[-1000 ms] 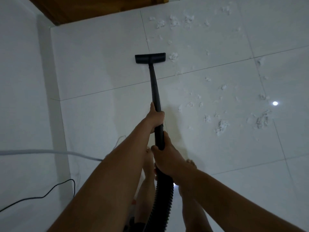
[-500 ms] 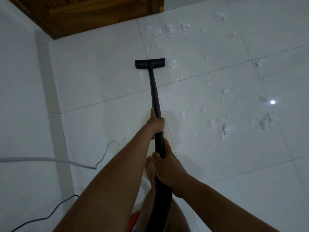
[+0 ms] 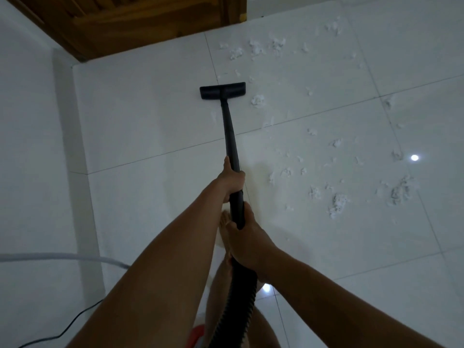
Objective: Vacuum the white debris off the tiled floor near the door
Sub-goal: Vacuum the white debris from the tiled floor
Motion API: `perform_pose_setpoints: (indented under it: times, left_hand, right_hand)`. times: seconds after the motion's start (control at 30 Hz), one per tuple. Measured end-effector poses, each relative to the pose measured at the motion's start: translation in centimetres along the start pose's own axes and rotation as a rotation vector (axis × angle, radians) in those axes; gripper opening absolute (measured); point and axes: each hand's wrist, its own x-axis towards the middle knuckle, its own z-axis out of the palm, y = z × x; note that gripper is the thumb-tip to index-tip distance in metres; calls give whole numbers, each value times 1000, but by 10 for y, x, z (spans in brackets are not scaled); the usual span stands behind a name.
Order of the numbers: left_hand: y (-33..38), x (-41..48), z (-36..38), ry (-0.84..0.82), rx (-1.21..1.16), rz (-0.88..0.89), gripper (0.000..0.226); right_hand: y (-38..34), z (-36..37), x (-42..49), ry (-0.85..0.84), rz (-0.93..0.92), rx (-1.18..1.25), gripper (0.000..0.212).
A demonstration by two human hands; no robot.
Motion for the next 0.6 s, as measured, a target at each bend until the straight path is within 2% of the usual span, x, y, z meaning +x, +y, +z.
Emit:
perform_pose_setpoints:
  times: [0.6]
  left_hand:
    - [59,46,-23,11,23,18,82]
  right_hand:
    - [-58,-21,51,34,-21,-60,65]
